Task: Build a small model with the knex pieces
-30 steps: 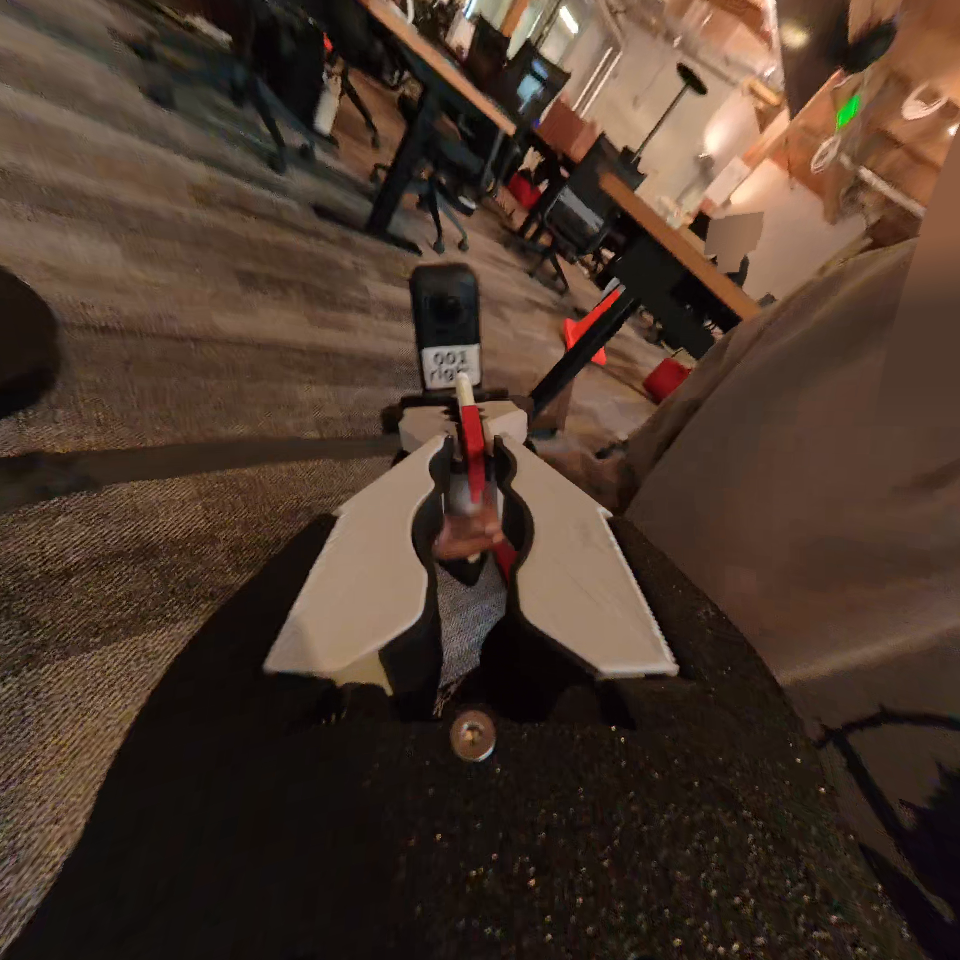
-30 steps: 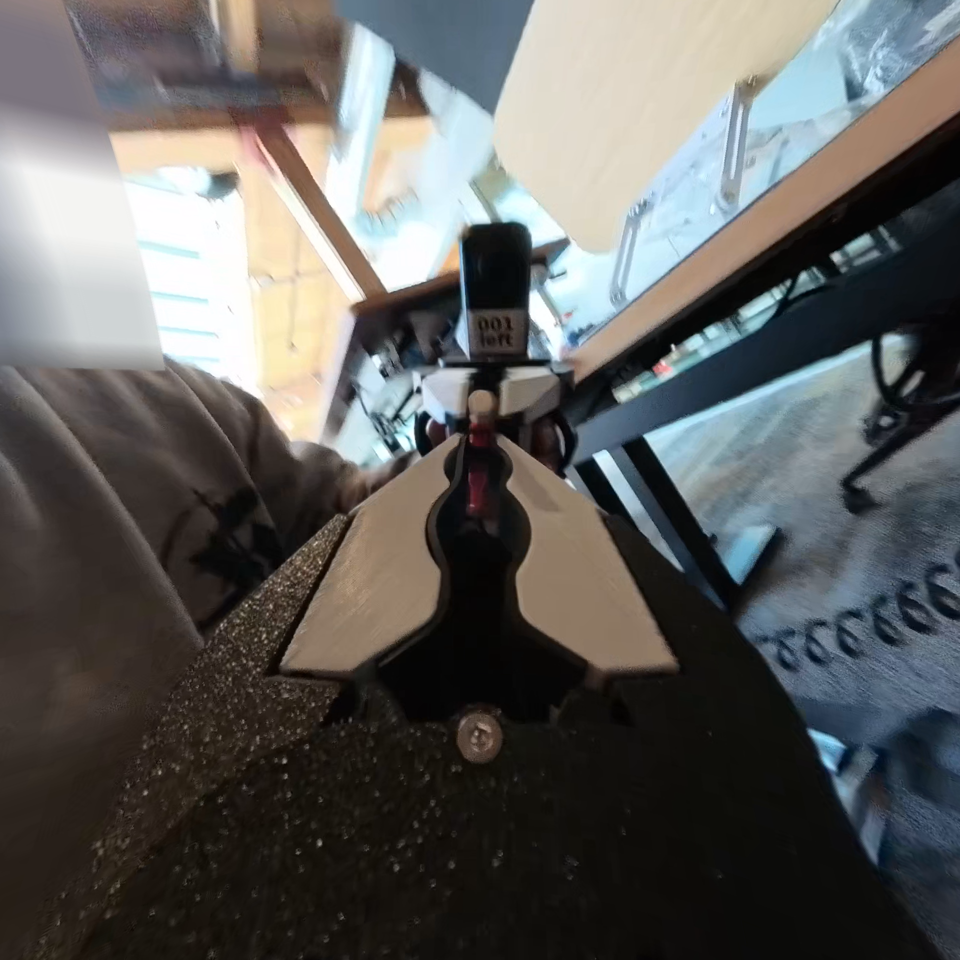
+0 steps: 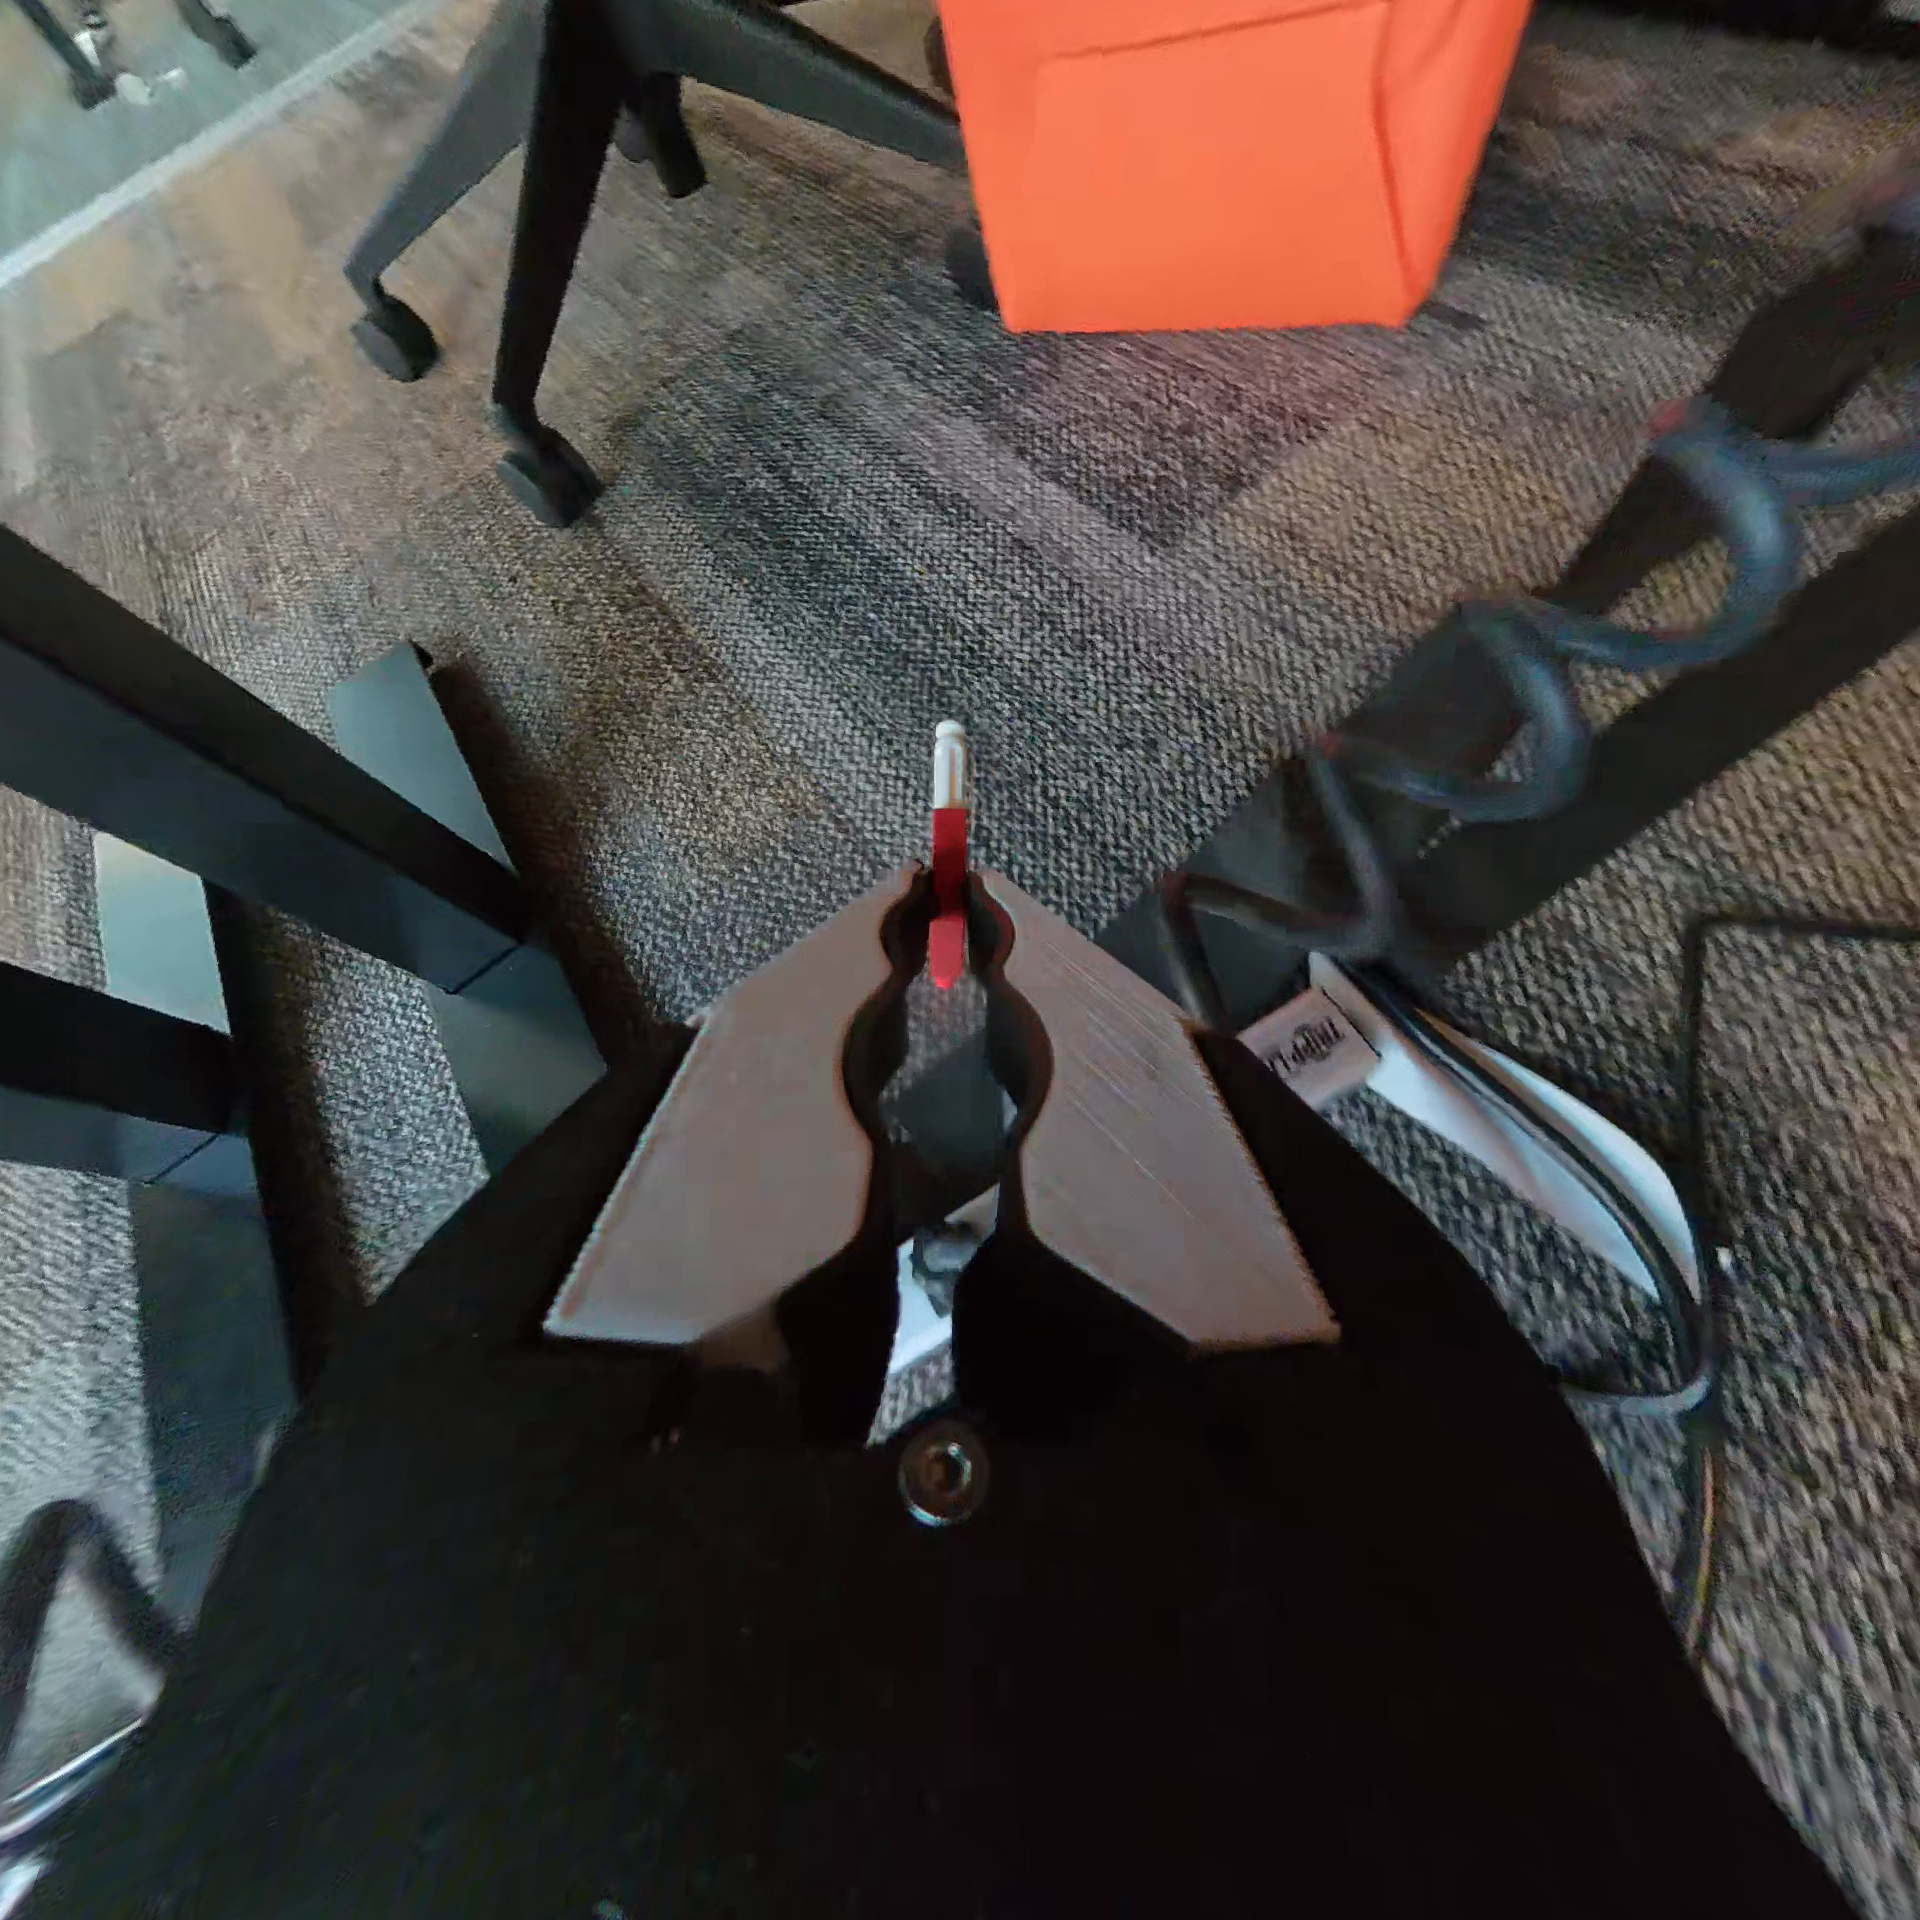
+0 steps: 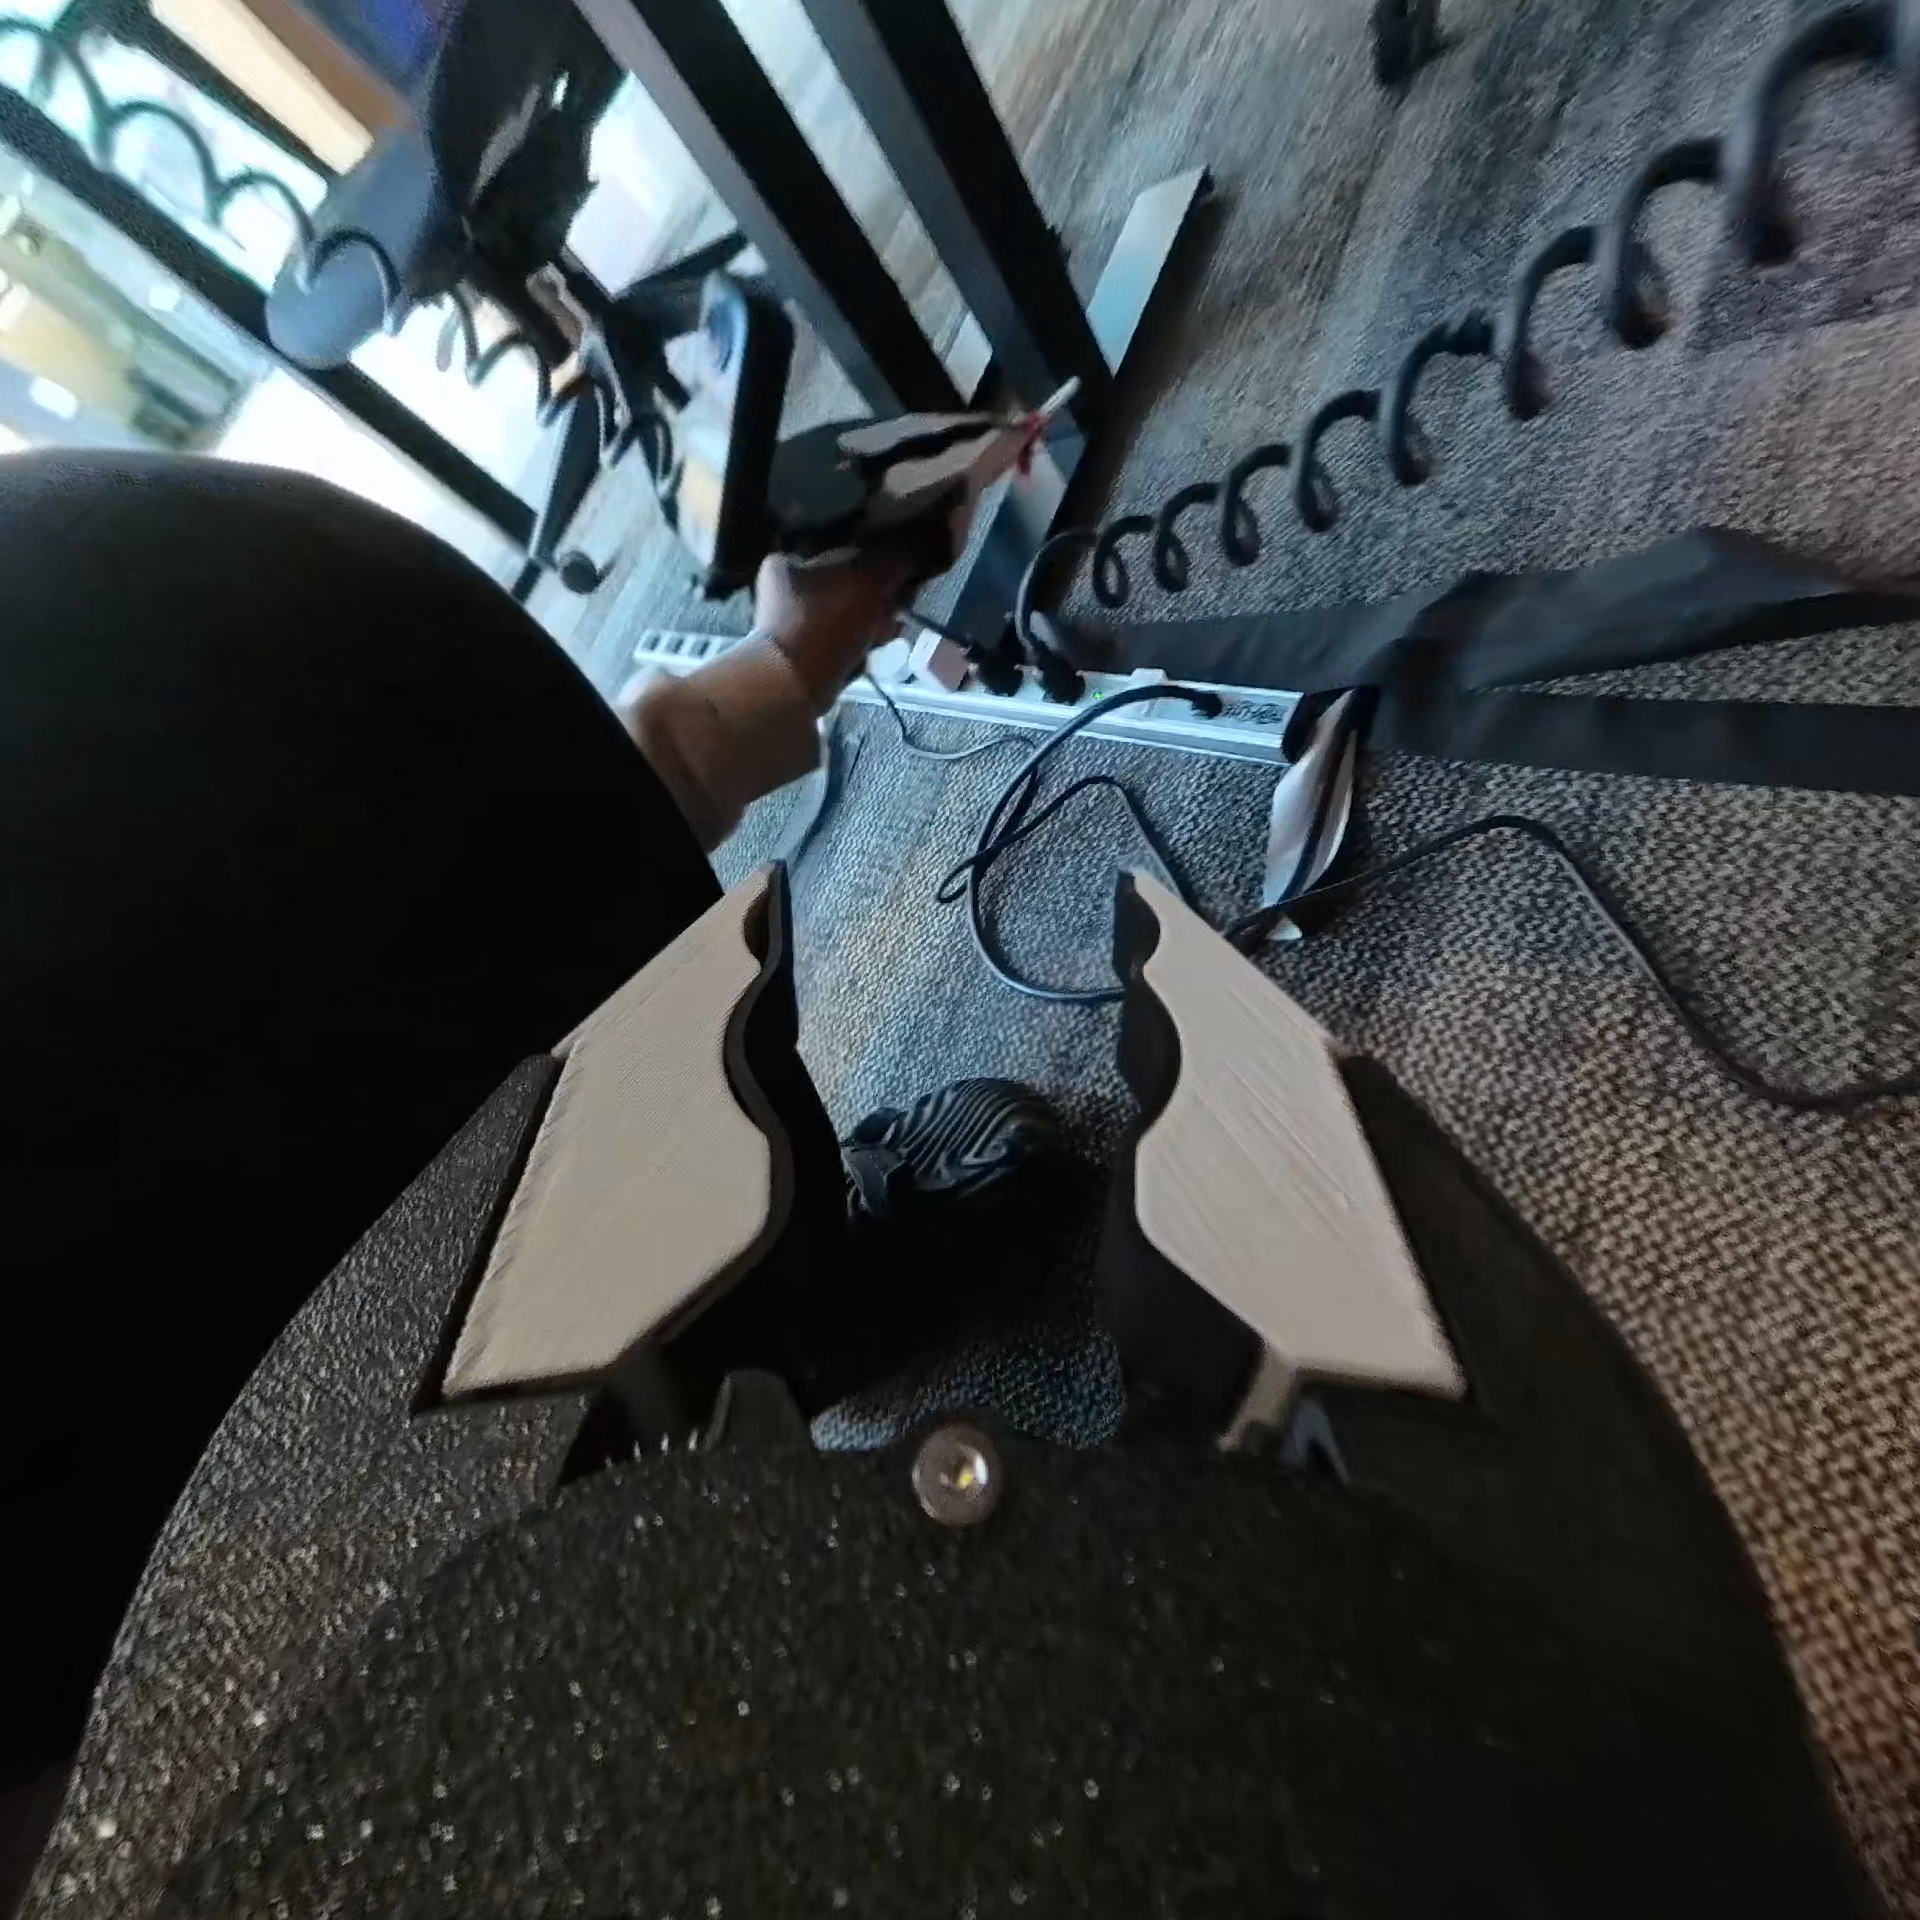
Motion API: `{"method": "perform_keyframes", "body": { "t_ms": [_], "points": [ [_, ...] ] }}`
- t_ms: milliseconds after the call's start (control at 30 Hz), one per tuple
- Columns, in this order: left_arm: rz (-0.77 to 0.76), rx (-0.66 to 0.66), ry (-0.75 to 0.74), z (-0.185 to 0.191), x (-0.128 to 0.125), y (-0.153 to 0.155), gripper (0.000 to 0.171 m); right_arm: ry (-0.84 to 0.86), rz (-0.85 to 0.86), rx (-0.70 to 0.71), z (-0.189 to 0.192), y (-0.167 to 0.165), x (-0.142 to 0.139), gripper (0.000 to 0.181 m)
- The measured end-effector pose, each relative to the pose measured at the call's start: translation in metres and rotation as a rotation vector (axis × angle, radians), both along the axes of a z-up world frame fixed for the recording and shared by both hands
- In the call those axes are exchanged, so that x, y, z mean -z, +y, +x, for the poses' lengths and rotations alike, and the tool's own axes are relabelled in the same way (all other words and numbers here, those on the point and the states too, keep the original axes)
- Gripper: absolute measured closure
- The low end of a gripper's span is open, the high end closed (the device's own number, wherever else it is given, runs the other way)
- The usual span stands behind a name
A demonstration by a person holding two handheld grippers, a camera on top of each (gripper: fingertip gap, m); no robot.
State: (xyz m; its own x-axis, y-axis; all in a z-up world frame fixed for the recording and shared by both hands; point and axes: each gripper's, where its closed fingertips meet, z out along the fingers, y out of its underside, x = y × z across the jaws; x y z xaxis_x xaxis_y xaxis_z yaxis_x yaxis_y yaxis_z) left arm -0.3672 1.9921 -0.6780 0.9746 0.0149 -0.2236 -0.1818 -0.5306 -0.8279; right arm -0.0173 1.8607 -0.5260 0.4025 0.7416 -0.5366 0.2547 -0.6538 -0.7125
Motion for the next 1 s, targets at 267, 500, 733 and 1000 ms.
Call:
{"method": "perform_keyframes", "body": {
  "t_ms": [267,500,733,1000],
  "points": [
    [0.169,-0.037,-0.181,-0.036,-0.032,0.09,0.167,-0.017,0.019,-0.099,-0.066,-0.02,0.008,0.12],
    [0.142,0.069,-0.068,-0.045,-0.028,0.16,0.167,-0.012,-0.006,-0.039,-0.081,-0.038,0.02,0.12],
    [0.025,0.132,0.073,-0.06,0.0,0.227,0.167,-0.04,-0.061,0.18,-0.04,-0.033,0.036,0.122],
    [-0.05,0.101,0.018,-0.078,0.016,0.265,0.098,-0.047,-0.109,0.389,-0.012,-0.03,0.04,0.122]
  ]
}}
